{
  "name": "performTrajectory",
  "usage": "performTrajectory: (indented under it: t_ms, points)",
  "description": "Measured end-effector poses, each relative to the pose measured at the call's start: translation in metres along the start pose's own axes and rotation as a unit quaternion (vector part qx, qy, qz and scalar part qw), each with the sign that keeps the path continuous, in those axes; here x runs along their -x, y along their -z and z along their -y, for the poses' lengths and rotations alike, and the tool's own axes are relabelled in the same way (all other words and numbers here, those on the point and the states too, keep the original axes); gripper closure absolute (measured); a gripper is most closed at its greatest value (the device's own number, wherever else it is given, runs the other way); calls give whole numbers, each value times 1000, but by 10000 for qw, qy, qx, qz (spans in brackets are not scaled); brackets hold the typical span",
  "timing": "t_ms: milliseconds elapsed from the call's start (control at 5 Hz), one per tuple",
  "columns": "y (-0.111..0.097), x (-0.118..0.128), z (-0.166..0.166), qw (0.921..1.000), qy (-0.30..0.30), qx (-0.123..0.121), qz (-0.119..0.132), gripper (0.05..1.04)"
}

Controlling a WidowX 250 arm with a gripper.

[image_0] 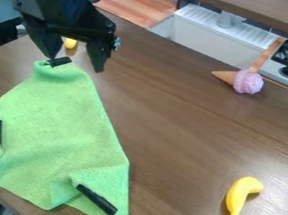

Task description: Unfold the cloth from bottom left to top right

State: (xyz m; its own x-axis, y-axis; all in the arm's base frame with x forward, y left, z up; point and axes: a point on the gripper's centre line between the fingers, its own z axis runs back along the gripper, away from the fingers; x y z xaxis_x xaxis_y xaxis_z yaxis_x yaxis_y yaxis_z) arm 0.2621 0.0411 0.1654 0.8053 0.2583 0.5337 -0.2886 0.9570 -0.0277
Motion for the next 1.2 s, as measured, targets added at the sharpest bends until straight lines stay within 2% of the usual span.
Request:
performTrajectory:
  t_ms: [200, 400, 600, 800, 1000, 1200]
  points:
    - [4, 4, -2, 9999, -51, -67, -93, 84]
    - [17, 14, -23, 9938, -613, -892, -238, 84]
    - [28, 23, -39, 9853, -988, -1274, -563, 84]
    - [49, 37, -53, 9734, -1402, -1477, -1052, 83]
    - [60, 45, -60, 9687, -1652, -1504, -1083, 84]
    - [66, 59, -65, 9687, -1623, -1560, -1043, 84]
